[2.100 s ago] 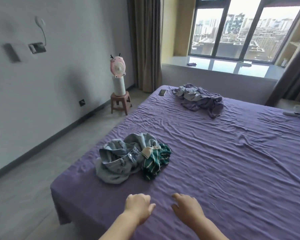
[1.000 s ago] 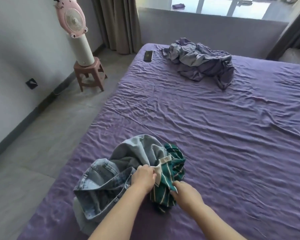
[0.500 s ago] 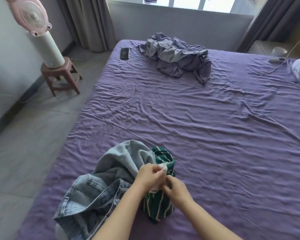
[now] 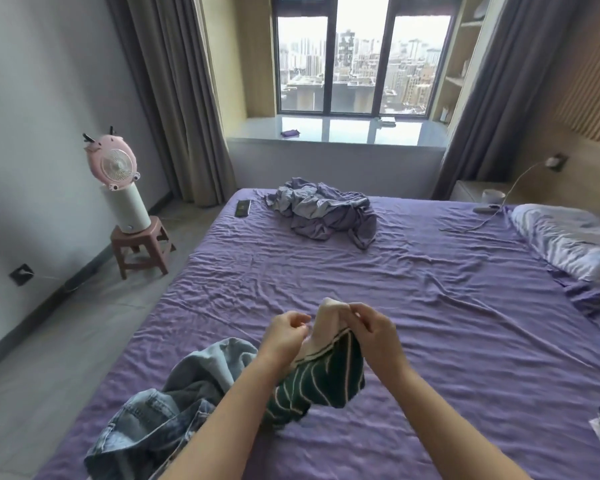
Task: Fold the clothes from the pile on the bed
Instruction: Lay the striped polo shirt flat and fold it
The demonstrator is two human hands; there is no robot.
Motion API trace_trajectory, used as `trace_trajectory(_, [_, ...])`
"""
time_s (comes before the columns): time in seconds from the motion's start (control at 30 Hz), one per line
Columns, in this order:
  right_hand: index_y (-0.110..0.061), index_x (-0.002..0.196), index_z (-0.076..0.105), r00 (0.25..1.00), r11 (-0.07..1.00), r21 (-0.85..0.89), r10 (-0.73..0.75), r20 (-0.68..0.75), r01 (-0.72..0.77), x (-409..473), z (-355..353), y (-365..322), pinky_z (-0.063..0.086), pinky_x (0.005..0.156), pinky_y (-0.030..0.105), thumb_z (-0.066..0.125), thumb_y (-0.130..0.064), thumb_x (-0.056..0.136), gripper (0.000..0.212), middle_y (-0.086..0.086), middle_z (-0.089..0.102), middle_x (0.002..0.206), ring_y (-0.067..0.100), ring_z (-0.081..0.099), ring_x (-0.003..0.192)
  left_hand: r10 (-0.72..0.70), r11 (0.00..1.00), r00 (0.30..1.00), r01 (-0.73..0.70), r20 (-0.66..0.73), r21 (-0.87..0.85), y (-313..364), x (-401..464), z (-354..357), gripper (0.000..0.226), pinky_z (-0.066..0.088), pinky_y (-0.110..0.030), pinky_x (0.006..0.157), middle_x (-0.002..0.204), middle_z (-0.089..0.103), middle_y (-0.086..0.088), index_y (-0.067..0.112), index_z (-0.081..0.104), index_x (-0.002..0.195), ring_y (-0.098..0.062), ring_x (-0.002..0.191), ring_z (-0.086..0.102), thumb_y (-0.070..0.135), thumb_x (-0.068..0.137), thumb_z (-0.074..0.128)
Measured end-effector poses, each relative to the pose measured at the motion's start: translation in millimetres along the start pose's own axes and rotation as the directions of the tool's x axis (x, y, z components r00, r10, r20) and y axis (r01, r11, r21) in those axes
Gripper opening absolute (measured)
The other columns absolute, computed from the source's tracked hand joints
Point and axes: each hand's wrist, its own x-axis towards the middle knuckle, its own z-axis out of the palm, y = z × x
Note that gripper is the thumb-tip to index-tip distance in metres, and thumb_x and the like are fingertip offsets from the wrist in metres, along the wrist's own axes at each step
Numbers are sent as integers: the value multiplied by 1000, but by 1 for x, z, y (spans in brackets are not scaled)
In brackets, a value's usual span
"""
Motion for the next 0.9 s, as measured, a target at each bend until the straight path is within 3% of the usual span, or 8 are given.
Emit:
trace_trajectory(0.13, [-23, 91, 69, 989, 987, -59, -148, -22, 146, -8, -84, -31, 38, 59, 5, 59, -25, 91, 10, -11, 64, 74, -2, 57, 67, 261, 962, 950, -271, 169, 39, 71, -59, 34, 31, 50, -28, 80, 99, 70, -2, 11, 69, 103, -9, 88, 62, 29, 77, 74])
trace_trajectory(0.23, [-18, 93, 69, 973, 963, -172, -221, -59, 209, -27, -145, -40, 35, 57, 10, 58, -29, 91, 16, -5, 63, 75, 9, 57, 67, 359, 931, 933, -360, 33, 63, 121, -96, 74, 19, 47, -34, 64, 67, 60, -3, 4, 64, 74, -14, 65, 55, 20, 83, 71])
trace_trajectory(0.43, [-10, 107, 65, 941, 951, -190, -278, -192, 242, -106, -219, -19, 45, 84, 25, 62, -19, 88, 20, 3, 65, 103, 15, 60, 93, 149, 936, 981, -181, -128, -300, 183, -160, 157, 14, 59, -47, 74, 81, 70, -24, 9, 67, 70, -41, 80, 69, 16, 79, 75])
trace_trajectory(0.53, [-19, 115, 61, 935, 951, -123, -301, -187, 282, -159, -230, -1, 51, 82, 25, 63, -25, 88, 27, -8, 63, 103, 7, 61, 93, 88, 896, 991, -122, -99, -427, 199, -185, 188, 13, 60, -40, 64, 69, 70, -18, 7, 68, 68, -36, 67, 70, 13, 78, 75])
trace_trajectory(0.63, [-18, 117, 60, 921, 928, -270, -319, -226, 255, -198, -236, 28, 47, 85, 21, 65, -20, 87, 30, -13, 57, 107, 4, 54, 96, 84, 863, 995, -103, -60, -495, 215, -208, 202, 14, 54, -28, 46, 56, 67, -10, 6, 69, 65, -24, 49, 66, 9, 75, 77])
trace_trajectory(0.7, [-13, 106, 67, 921, 927, -318, -289, -260, 201, -215, -244, 42, 45, 85, 21, 63, -13, 88, 18, -5, 62, 108, 8, 55, 96, 163, 896, 980, -195, -113, -398, 224, -218, 203, 17, 55, -29, 48, 58, 68, -8, 9, 69, 67, -21, 51, 66, 20, 68, 81])
trace_trajectory(0.8, [-18, 93, 64, 932, 983, -145, -157, -328, 115, -228, -262, 33, 42, 66, 26, 58, -13, 92, 8, -2, 68, 87, 14, 61, 76, 449, 894, 861, -433, -239, 119, 226, -231, 191, 32, 49, -28, 61, 71, 68, -2, 23, 66, 60, -18, 71, 64, 54, 54, 71])
trace_trajectory(0.9, [-22, 87, 58, 941, 989, -28, -145, -305, 143, -230, -278, 4, 46, 66, 26, 59, -18, 91, 6, -3, 69, 83, 14, 64, 77, 639, 767, 748, -604, -180, 214, 218, -243, 178, 30, 45, -33, 71, 82, 63, -5, 12, 69, 72, -22, 86, 58, 41, 70, 74])
